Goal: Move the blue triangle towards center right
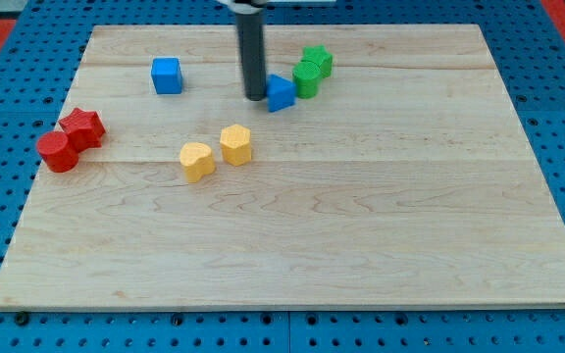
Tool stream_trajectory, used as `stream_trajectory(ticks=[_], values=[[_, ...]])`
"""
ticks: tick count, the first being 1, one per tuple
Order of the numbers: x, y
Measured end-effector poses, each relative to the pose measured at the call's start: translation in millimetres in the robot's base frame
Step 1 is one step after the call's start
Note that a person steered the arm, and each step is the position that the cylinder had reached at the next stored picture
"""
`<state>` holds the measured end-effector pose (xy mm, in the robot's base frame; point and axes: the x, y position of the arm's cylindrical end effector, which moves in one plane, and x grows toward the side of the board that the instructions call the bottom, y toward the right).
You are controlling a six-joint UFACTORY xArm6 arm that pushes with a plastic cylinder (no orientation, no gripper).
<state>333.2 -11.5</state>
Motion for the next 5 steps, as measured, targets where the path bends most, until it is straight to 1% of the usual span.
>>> stream_trajectory(ticks=[1, 4, 5], values=[[-1.6, 35.9], [29.8, 186.2], [28.8, 102.3]])
